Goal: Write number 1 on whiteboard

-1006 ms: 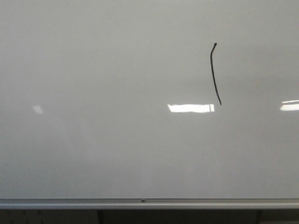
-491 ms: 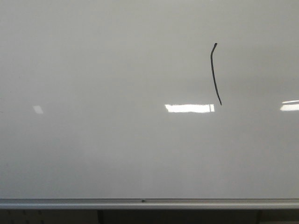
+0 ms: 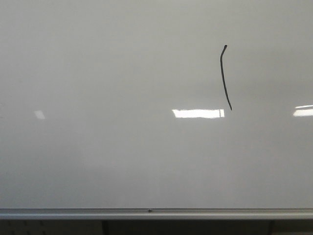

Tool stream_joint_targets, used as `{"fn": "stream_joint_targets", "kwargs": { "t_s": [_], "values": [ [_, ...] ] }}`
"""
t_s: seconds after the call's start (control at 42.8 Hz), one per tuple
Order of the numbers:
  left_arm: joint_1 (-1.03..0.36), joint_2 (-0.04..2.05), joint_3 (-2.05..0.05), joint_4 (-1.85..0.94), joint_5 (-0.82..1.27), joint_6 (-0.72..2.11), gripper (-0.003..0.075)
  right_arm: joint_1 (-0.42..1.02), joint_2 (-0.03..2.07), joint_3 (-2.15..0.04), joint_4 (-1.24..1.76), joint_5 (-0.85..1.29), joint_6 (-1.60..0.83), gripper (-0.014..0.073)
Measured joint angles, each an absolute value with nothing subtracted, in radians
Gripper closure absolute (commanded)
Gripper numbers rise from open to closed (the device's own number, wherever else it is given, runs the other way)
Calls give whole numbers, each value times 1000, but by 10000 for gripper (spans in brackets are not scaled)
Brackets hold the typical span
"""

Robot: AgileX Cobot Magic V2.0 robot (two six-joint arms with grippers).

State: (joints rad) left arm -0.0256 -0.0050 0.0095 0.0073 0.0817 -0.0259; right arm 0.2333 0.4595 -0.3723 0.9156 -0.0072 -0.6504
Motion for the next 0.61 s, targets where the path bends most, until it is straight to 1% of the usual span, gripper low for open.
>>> {"fn": "stream_joint_targets", "kwargs": {
  "t_s": [0.608],
  "values": [
    [-26,-5,9,9,74,-26,741,233,459,-372,916,-7,-650,655]
  ]
}}
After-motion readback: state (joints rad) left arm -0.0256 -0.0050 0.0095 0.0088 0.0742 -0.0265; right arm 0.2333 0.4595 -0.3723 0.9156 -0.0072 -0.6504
